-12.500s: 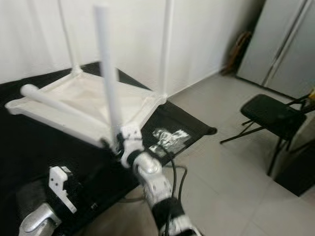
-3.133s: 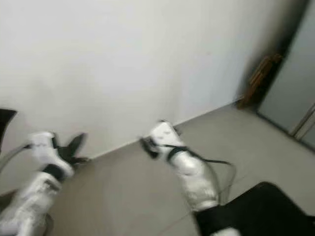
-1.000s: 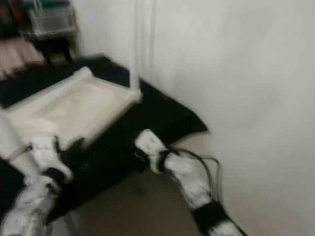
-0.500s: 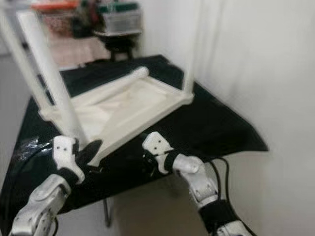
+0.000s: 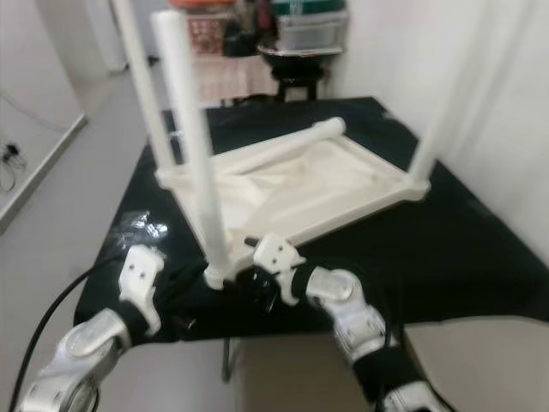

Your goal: Building children table

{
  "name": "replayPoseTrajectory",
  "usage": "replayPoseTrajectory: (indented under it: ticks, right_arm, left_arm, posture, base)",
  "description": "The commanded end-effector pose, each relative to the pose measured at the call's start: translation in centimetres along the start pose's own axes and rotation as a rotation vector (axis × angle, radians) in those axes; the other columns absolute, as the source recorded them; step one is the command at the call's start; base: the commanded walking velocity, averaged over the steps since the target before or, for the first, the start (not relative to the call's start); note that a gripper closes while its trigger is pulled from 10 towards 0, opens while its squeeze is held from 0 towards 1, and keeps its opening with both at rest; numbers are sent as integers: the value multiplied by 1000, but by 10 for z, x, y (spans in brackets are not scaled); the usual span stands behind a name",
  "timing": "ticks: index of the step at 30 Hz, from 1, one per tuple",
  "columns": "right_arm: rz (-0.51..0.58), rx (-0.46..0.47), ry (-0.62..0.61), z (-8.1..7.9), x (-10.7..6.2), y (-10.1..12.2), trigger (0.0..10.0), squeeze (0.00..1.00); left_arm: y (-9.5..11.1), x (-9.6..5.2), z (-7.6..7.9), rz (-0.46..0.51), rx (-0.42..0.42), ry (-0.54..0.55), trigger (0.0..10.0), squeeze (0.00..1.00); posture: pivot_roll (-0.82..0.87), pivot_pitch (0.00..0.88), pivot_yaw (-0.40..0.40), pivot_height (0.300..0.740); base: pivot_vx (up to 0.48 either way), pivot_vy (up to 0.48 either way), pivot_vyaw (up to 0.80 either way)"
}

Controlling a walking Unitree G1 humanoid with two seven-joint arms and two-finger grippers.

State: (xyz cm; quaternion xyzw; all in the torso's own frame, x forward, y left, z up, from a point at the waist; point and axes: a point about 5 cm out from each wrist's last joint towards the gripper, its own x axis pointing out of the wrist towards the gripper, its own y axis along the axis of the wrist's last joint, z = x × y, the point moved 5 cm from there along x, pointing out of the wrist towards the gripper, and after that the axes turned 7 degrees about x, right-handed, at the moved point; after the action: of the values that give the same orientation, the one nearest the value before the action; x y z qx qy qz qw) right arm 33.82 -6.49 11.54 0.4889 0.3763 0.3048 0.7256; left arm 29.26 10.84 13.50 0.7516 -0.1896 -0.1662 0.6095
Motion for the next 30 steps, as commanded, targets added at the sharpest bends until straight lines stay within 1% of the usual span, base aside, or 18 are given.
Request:
replayPoseTrajectory:
  ticks: [1, 4, 5, 8, 11, 15, 17, 18, 19, 20, 21, 23, 24, 25, 26, 27, 28, 30]
  right_arm:
    - [5, -43, 31, -3, 2, 4, 10000, 0]
    - [-22, -83, 30, 5, 7, 7, 10000, 0]
    - [-48, -117, 39, 7, 8, 6, 10000, 0]
    - [-66, -139, 46, 8, 9, 5, 10000, 0]
    - [-169, -244, 105, 18, 5, 3, 10000, 0]
    - [-186, -265, 119, 21, 5, 4, 10000, 0]
    - [-154, -290, 142, 20, 17, 21, 10000, 0]
    - [-154, -290, 142, 20, 17, 21, 10000, 0]
    - [-125, -291, 151, 17, 24, 28, 10000, 0]
    - [-125, -291, 151, 17, 24, 28, 10000, 0]
    - [-92, -295, 155, 11, 34, 37, 10000, 0]
    - [-92, -295, 155, 11, 34, 37, 10000, 0]
    - [-63, -296, 149, 6, 45, 44, 10000, 0]
    - [-63, -296, 149, 6, 45, 44, 10000, 0]
    - [-26, -297, 104, 3, 60, 56, 10000, 0]
    - [-26, -297, 104, 3, 60, 56, 10000, 0]
    - [5, -282, 49, 2, 73, 67, 10000, 0]
    - [5, -282, 49, 2, 73, 67, 10000, 0]
  left_arm:
    - [2, -1, 5, -2, 9, -18, 10000, 0]
    - [2, -5, 11, -12, 9, -37, 10000, 0]
    - [2, -6, 12, -15, 7, -37, 10000, 0]
    - [1, -7, 12, -17, 6, -37, 10000, 0]
    - [1, -8, 15, -20, 5, -38, 10000, 0]
    - [2, -9, 16, -21, 6, -39, 10000, 0]
    - [3, -10, 20, -21, 18, -40, 10000, 0]
    - [3, -10, 20, -21, 18, -40, 10000, 0]
    - [3, -11, 20, -24, 24, -38, 10000, 0]
    - [3, -11, 20, -24, 24, -38, 10000, 0]
    - [3, -12, 21, -27, 31, -30, 10000, 0]
    - [3, -12, 21, -27, 31, -30, 10000, 0]
    - [3, -13, 21, -31, 42, -20, 10000, 0]
    - [3, -13, 21, -31, 42, -20, 10000, 0]
    - [3, -15, 17, -35, 64, 13, 10000, 0]
    - [3, -15, 17, -35, 64, 13, 10000, 0]
    - [3, -16, 13, -37, 77, 45, 10000, 0]
    - [3, -16, 13, -37, 77, 45, 10000, 0]
  posture:
    - [-12, 0, -21, 740]
    - [-2, 0, -23, 740]
    - [0, 0, -23, 740]
    - [0, 0, -23, 740]
    - [9, 0, -34, 740]
    - [9, 0, -34, 740]
    - [24, 0, -47, 740]
    - [24, 0, -47, 740]
    - [30, 0, -50, 740]
    - [30, 0, -50, 740]
    - [40, 0, -55, 740]
    - [40, 0, -55, 740]
    - [51, 0, -57, 740]
    - [51, 0, -57, 740]
    - [65, 0, -60, 740]
    - [65, 0, -60, 740]
    - [70, 0, -59, 740]
    - [70, 0, -59, 740]
  base:
    - [0, 0, 800]
    - [0, 0, 800]
    - [0, 0, 800]
    - [0, 0, 800]
    - [0, 0, 0]
    - [0, 0, 0]
    - [0, 0, 0]
    - [0, 0, 0]
    - [0, 0, 0]
    - [0, 0, 0]
    - [0, 0, 0]
    - [0, 0, 0]
    - [0, 0, 0]
    - [0, 0, 0]
    - [0, 0, 0]
    - [0, 0, 0]
    - [0, 0, 0]
    - [0, 0, 0]
